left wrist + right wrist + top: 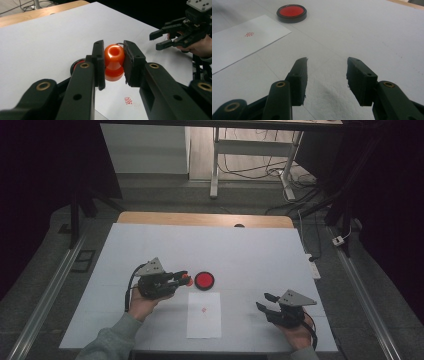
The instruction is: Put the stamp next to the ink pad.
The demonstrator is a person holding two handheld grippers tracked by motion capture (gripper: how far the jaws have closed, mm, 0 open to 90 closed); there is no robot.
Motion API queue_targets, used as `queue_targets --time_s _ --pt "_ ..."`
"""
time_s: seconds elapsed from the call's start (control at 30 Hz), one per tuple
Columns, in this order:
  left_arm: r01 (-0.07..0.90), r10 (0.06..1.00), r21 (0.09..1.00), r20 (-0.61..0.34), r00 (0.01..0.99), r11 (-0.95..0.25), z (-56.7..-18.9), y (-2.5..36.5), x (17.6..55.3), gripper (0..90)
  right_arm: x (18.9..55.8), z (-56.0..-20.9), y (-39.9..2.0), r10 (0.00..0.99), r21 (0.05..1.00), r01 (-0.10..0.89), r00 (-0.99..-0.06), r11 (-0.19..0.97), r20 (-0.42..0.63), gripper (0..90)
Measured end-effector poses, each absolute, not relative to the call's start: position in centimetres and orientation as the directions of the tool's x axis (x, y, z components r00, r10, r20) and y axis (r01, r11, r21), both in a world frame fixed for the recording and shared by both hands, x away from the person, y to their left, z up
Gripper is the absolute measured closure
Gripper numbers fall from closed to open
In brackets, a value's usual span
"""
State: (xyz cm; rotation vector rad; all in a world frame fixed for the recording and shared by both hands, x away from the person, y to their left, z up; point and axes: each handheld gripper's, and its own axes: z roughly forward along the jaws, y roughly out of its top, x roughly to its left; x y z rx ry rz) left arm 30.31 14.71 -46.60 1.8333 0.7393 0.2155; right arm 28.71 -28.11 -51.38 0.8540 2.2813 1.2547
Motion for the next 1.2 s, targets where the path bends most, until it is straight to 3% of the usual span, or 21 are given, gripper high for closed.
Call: queue_targets --time_s 0.57,1.2 --pt "0.383 0.628 0.899 -0.175 0.758 -0.212 -46.0 15.2 31.7 72.0 28.6 -51.2 -28.1 0.683 0.855 0.322 -0.729 0.406 -0.050 50.5" --pt "0.476 0.705 0.836 -0.164 0.690 -0.271 -48.4 14.2 36.2 72.0 28.8 -51.3 -28.1 0.683 0.857 0.326 -0.729 0.400 -0.042 48.8"
